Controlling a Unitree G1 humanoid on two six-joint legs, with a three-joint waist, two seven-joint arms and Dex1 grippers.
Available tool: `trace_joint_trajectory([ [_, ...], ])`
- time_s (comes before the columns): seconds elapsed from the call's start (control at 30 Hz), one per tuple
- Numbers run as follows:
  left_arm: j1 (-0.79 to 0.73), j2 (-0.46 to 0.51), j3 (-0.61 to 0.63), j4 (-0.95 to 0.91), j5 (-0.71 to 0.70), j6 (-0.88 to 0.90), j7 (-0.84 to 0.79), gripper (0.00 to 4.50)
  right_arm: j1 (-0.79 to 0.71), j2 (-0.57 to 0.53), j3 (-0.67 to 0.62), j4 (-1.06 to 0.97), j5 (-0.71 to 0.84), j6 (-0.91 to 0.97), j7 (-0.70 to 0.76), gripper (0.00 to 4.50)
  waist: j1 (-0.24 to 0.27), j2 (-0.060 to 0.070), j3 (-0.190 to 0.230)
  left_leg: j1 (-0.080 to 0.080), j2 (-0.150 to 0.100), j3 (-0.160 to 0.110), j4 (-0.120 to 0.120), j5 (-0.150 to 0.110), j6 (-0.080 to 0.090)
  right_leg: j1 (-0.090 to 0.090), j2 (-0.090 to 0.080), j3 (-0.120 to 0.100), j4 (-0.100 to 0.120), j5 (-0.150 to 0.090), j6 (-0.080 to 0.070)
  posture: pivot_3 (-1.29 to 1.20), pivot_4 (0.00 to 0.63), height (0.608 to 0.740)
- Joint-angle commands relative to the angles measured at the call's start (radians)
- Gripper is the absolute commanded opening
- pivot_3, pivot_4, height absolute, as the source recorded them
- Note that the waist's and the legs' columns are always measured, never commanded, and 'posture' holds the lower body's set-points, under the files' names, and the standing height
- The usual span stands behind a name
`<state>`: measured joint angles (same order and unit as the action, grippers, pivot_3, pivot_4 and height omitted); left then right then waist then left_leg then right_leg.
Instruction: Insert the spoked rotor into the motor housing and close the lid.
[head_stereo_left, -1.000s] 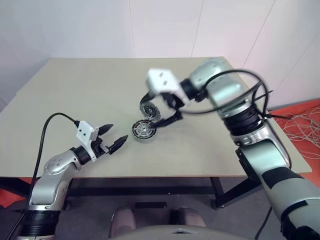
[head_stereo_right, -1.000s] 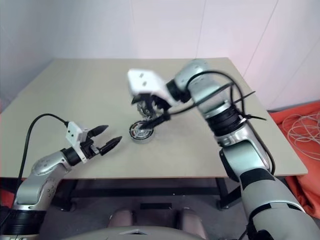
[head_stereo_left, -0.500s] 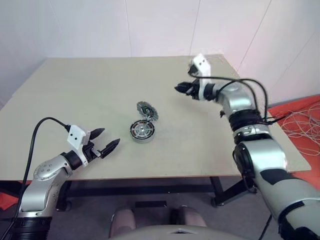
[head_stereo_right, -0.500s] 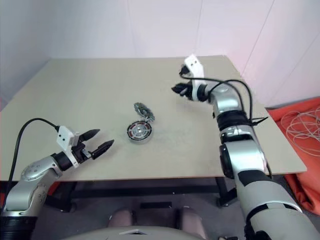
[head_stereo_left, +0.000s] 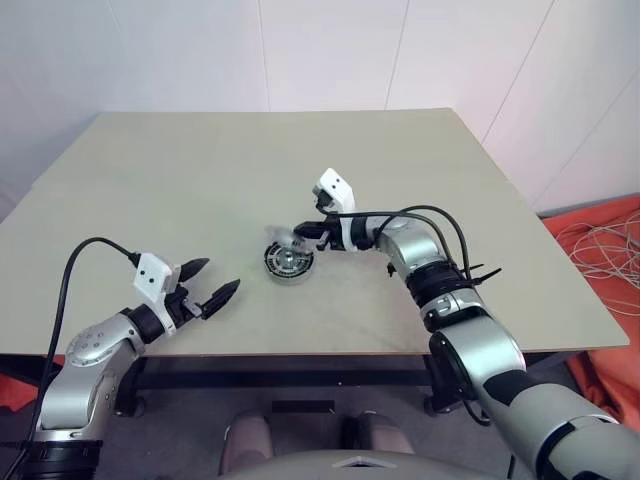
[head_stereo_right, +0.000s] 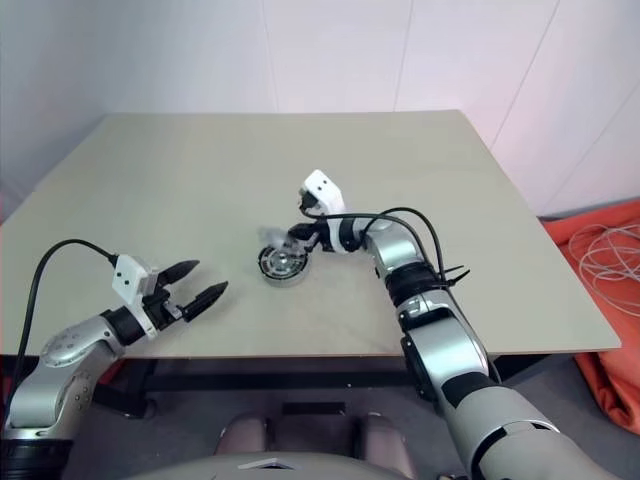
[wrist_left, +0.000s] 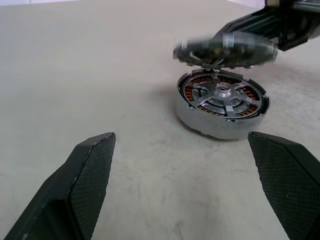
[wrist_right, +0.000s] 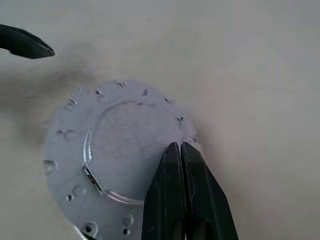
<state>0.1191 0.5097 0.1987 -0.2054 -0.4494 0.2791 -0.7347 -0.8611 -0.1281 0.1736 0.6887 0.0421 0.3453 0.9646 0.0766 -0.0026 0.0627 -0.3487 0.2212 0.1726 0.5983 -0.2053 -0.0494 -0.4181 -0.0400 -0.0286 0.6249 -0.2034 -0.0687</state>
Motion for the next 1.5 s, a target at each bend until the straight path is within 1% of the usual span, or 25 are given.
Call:
trace_joint_trajectory([
  [0.03,-0.004,0.005,0.027,-0.04,-0.017,-0.009,0.005,4.5,0.012,0.01,0.011,-0.072,0.021,0.016,0.007,0.01,0.0,0.0,0.0,0.0,0.0,0.0,0.0,0.0,0.0,0.0,0.0,0.0,0.0,0.0,0.0,0.0,0.0,0.74],
  [0.37,-0.008,0.005,0.021,-0.043,-0.017,-0.005,0.008,4.5,0.075,0.015,0.05,-0.124,0.016,0.008,0.026,0.01,-0.004,0.0,0.0,0.002,0.0,0.0,0.0,0.0,0.0,0.001,0.0,0.0,0.0,0.0,0.0,0.0,0.0,0.74],
  [0.5,-0.013,0.003,0.015,-0.043,-0.016,-0.003,0.008,4.5,0.1,-0.005,0.104,-0.109,-0.04,-0.06,0.019,0.01,-0.005,0.0,0.0,0.003,0.0,0.0,0.0,0.0,0.0,0.003,0.0,0.0,0.0,0.0,0.0,0.0,0.0,0.74],
  [0.63,-0.015,0.003,0.014,-0.042,-0.015,-0.003,0.008,4.5,0.092,0.006,0.057,-0.109,0.004,-0.043,-0.008,0.01,-0.006,0.0,0.0,0.007,-0.001,0.0,0.0,0.0,0.0,0.007,0.0,0.0,-0.001,-0.003,0.006,0.0,0.0,0.74],
  [0.7,-0.016,0.003,0.014,-0.04,-0.015,-0.003,0.007,4.5,0.092,0.007,0.033,-0.123,0.032,-0.035,-0.007,0.01,-0.006,0.0,0.0,0.008,-0.001,0.0,0.0,0.0,0.0,0.009,0.0,0.0,-0.001,-0.004,0.006,0.0,0.0,0.74],
  [0.8,-0.018,0.003,0.013,-0.04,-0.015,-0.002,0.008,4.5,0.095,0.011,-0.011,-0.163,0.097,0.007,0.015,0.01,-0.006,0.0,0.0,0.01,-0.001,0.0,0.0,0.0,0.0,0.011,0.0,0.0,-0.001,-0.004,0.007,0.0,0.0,0.74],
  [0.93,-0.022,0.003,0.011,-0.04,-0.014,-0.002,0.007,4.5,0.112,-0.005,-0.017,-0.199,0.131,0.022,0.053,0.01,-0.005,0.0,0.0,0.01,-0.001,0.0,0.0,0.0,0.0,0.011,0.0,0.0,-0.001,-0.004,0.007,0.0,0.0,0.74],
  [1.03,-0.023,0.005,0.014,-0.039,-0.016,-0.001,0.005,4.5,0.116,-0.006,-0.025,-0.213,0.155,0.031,0.065,0.59,-0.006,0.0,0.0,0.01,-0.001,0.0,0.0,0.0,0.0,0.011,0.0,0.0,-0.001,-0.004,0.007,0.0,0.0,0.74],
  [1.13,-0.019,0.008,0.017,-0.038,-0.017,-0.001,0.002,4.5,0.103,-0.014,-0.011,-0.196,0.16,0.019,0.104,1.63,-0.006,0.0,0.0,0.01,-0.001,0.0,0.0,0.0,0.0,0.011,0.0,0.0,-0.001,-0.004,0.007,0.0,0.0,0.74],
  [1.2,-0.019,0.008,0.018,-0.038,-0.016,-0.001,0.003,4.5,0.087,-0.026,0.01,-0.157,0.14,-0.023,0.139,2.28,-0.005,0.0,0.0,0.011,-0.001,0.0,0.0,0.0,0.0,0.011,0.0,0.0,-0.001,-0.004,0.007,0.0,0.0,0.74],
  [1.3,-0.022,0.009,0.02,-0.039,-0.018,0.001,0.004,4.5,0.063,-0.032,0.022,-0.115,0.134,-0.056,0.18,3.42,-0.006,0.0,0.0,0.011,-0.001,0.0,0.0,0.0,0.0,0.011,0.0,0.0,-0.001,-0.004,0.007,0.0,0.0,0.74],
  [1.4,-0.02,0.012,0.023,-0.042,-0.019,0.001,0.003,4.5,-0.013,-0.044,0.032,-0.007,0.113,-0.117,0.236,4.46,-0.007,0.0,0.0,0.011,-0.001,0.0,0.0,0.0,0.0,0.011,0.0,0.0,-0.001,-0.004,0.007,0.0,0.0,0.74],
  [1.5,-0.018,0.015,0.028,-0.044,-0.02,0.002,0.003,4.5,-0.077,-0.043,0.041,0.107,0.078,-0.21,0.256,4.49,-0.007,0.0,0.0,0.011,0.0,0.0,0.0,0.0,0.0,0.011,0.0,0.0,-0.001,-0.004,0.007,0.0,0.0,0.74],
])
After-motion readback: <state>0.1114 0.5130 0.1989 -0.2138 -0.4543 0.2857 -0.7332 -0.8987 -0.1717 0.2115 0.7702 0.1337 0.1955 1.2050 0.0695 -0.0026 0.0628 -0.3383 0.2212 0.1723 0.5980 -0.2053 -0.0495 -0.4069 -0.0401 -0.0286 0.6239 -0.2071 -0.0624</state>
